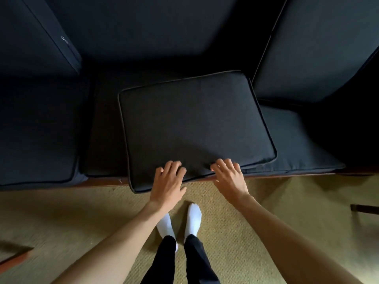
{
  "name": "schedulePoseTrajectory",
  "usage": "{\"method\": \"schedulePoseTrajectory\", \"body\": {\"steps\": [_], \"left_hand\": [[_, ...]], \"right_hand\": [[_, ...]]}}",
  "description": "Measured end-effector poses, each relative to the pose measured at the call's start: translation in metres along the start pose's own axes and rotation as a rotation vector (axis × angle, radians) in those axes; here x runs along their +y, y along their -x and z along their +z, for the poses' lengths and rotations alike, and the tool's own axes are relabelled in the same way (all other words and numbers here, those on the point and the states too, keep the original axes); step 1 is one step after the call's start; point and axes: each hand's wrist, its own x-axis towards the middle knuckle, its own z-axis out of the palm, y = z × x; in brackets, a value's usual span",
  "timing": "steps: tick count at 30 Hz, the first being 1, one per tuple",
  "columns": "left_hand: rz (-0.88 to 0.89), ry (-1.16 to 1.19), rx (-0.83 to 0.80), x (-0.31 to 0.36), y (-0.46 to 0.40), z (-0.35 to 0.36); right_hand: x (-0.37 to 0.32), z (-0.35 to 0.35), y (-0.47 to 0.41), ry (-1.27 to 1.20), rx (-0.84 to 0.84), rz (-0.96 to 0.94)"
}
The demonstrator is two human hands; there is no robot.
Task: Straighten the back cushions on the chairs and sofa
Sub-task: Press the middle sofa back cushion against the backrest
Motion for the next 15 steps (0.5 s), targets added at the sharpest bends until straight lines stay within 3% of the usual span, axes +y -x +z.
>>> {"method": "schedulePoseTrajectory", "body": {"steps": [5,10,15], "left_hand": [[0.000,-0.029,0.033,0.002,-0.003,0.006],[-0.003,-0.065,0.031,0.006,0.002,0.009],[0.020,-0.042,0.056,0.007,0.003,-0.002]], "right_hand": [[0.021,0.016,-0.001,-0.051,0.191,-0.120],[0.022,0.010,-0.006,-0.093,0.155,-0.136],[0.019,-0.011,-0.010,-0.144,0.008,-0.093]]}}
